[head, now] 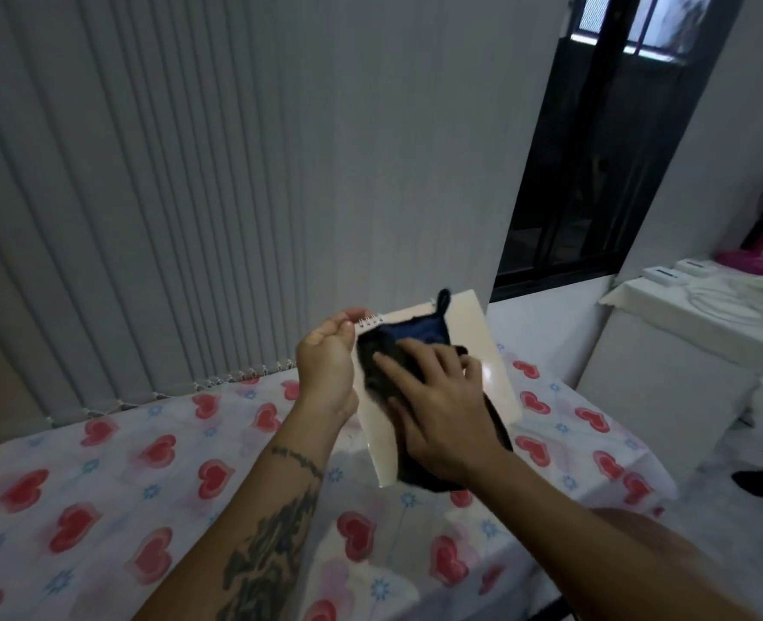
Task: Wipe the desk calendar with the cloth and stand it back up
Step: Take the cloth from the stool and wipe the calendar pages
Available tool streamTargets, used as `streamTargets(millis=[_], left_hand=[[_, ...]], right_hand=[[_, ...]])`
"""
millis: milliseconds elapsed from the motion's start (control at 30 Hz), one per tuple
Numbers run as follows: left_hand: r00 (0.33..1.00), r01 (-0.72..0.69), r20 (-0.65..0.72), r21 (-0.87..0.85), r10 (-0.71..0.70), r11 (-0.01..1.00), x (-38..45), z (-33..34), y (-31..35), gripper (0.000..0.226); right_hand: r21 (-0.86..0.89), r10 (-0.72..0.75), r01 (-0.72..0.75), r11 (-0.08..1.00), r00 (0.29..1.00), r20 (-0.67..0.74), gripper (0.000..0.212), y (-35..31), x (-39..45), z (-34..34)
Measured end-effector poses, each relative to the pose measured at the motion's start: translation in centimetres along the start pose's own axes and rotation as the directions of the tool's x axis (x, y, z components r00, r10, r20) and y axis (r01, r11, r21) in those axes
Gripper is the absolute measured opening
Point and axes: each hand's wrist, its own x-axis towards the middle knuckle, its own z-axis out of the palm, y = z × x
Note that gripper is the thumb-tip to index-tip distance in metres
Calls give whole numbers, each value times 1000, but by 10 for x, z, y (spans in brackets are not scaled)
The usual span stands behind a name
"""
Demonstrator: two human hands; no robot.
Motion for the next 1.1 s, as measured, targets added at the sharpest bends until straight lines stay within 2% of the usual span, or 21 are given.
streamTargets(millis=[67,100,200,300,400,500,600,667,800,933,1000,1100], left_hand=[[1000,-16,-6,18,16,1000,4,-3,5,31],[1000,-17,-10,30,17,999,5,-5,7,30],[1000,-8,-20,45,9,999,4,-5,9,31],[1000,-13,10,84,13,996,0,4,5,34],[999,-34,9,64,34,997,-1,5,3,38],[998,-56,-24,56,57,997,5,-2,9,37],[996,-57,-57,79,62,995,10,-6,14,33],[997,-39,-68,84,45,996,9,-3,13,32],[1000,30,-8,33,-29,999,3,2,3,35],[999,26,-33,43,-24,999,12,-9,10,32],[998,21,-55,67,-18,998,18,-15,16,32],[997,30,-68,95,-24,995,18,-16,19,31]], right_hand=[[2,-78,78,997,996,40,48,7,-11,3],[5,-72,72,997,996,45,48,13,-12,3],[40,112,-111,993,994,-6,47,25,-2,-1],[58,280,-276,959,957,-75,48,18,25,-7],[32,197,-195,980,974,-111,47,1,35,-9],[6,105,-105,994,994,-41,47,11,25,-7],[29,249,-249,968,968,-19,47,28,19,-2],[70,287,-285,956,957,-31,47,19,18,0],[63,87,-85,994,996,-33,47,-18,7,3],[98,7,-5,995,1000,-18,45,-9,-25,12],[92,26,-25,995,1000,-9,46,7,-35,14],[103,222,-219,970,975,-18,45,29,-22,10]])
